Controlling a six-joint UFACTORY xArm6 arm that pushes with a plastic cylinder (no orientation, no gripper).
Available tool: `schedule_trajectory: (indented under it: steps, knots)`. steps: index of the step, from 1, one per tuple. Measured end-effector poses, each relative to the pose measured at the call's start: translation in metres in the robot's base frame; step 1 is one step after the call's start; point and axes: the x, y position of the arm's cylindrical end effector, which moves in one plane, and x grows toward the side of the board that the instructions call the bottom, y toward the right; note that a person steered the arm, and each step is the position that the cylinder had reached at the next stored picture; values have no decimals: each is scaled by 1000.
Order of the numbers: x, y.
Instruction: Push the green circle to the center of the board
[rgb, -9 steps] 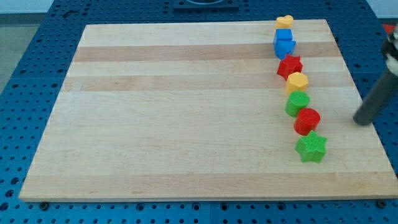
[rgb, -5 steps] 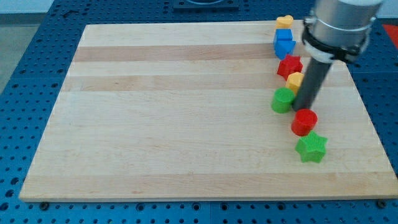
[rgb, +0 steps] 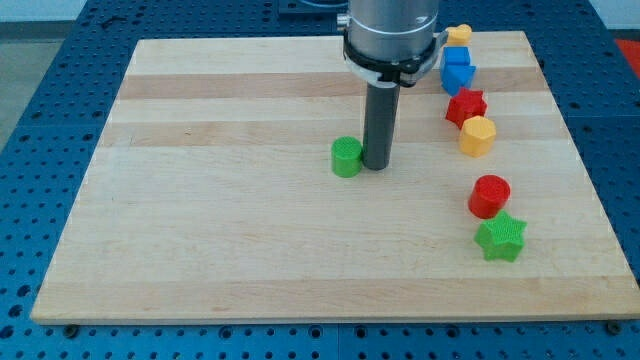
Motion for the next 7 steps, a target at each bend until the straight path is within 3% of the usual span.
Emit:
schedule_trajectory:
  steps: [2, 3, 5, 7]
  knots:
    - [27, -46]
    - [16, -74]
    - [-17, -70]
    - [38, -40]
